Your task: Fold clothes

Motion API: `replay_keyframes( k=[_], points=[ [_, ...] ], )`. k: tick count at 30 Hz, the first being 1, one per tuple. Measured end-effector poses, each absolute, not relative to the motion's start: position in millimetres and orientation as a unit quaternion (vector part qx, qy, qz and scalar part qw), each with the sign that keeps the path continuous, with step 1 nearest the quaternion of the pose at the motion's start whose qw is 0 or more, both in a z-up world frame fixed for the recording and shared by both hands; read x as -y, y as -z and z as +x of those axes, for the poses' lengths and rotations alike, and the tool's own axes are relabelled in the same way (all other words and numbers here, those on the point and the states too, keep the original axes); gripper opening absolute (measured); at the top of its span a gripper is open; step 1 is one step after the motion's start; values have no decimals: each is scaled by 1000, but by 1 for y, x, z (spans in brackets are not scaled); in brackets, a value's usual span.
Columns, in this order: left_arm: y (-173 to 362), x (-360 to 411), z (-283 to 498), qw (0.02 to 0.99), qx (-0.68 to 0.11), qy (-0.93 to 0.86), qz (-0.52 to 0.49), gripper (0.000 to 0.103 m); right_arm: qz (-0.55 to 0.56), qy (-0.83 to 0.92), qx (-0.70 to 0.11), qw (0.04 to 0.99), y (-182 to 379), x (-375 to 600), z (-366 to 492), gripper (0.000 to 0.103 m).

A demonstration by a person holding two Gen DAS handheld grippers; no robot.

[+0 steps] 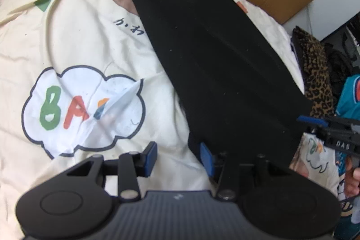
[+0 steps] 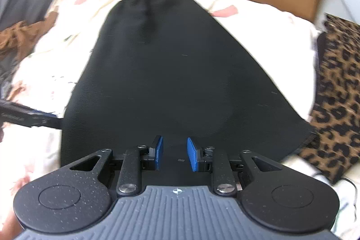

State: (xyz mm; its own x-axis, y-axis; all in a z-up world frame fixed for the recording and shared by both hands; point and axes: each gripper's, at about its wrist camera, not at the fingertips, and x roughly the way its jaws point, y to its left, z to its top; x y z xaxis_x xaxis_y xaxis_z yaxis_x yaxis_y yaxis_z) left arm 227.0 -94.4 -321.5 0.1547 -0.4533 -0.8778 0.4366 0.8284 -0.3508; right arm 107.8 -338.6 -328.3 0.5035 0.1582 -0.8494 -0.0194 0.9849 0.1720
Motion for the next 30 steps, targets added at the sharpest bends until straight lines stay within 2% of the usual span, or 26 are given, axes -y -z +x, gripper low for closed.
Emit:
replay_keyframes(
  k=[10,14,22,30],
  points=[
    [325,85,224,757,-583,293,-25,46,39,-156,-486,859,322,275,126,31],
    [323,73,229,765,-581,276,-42,46,6,-193,-481,855,317,243,127,36],
    [321,48,239,778,-574,247,-67,46,-38,-237,-461,855,307,209,123,36],
    [324,37,241,778,-576,238,-75,46,-71,-259,-461,845,325,184,128,36]
  ],
)
